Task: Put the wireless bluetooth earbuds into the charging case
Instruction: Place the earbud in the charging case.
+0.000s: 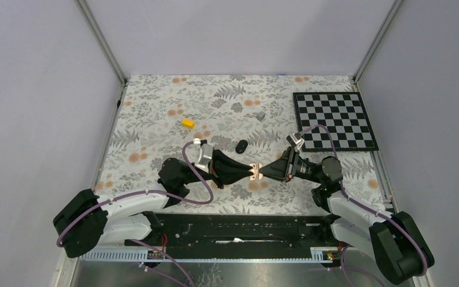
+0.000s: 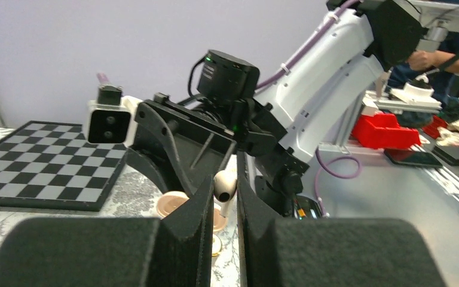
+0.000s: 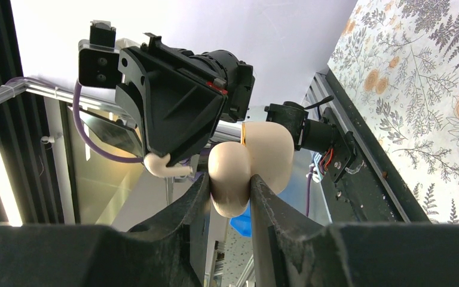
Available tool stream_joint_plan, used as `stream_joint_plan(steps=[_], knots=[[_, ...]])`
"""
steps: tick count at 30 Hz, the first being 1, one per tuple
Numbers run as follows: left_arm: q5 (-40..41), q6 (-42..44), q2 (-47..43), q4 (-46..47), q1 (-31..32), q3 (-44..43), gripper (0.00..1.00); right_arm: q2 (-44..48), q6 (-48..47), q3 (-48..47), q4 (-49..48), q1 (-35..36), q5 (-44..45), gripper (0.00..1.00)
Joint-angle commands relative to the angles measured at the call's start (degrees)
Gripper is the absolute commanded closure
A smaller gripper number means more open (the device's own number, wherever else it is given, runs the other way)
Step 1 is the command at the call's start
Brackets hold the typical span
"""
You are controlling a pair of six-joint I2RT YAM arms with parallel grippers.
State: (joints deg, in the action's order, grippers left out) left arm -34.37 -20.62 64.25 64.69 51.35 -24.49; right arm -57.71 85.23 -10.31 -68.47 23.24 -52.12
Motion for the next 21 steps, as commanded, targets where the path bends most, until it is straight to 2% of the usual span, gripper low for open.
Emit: stream_joint_plan(steps=[1, 5, 17, 21], knots=[[-8.0, 0.4, -0.9, -0.7, 0.2, -2.4, 1.0, 1.3, -1.1, -0.5, -1.8, -0.3, -0.4, 1.0], [-10.0, 1.8, -0.8, -2.8, 0.2, -3.0, 1.0, 1.7, -1.0, -1.2, -1.7, -0.3, -0.9, 1.0], [-12.9, 1.6, 2.1, -1.5, 0.3, -5.3, 1.0, 3.2, 0.4, -1.9, -0.4, -0.3, -4.4, 1.0], [-17.2, 2.5, 3.1, -4.6, 0.2, -7.7, 1.0, 4.7, 0.5, -2.7, 2.2, -0.3, -6.6, 1.0]])
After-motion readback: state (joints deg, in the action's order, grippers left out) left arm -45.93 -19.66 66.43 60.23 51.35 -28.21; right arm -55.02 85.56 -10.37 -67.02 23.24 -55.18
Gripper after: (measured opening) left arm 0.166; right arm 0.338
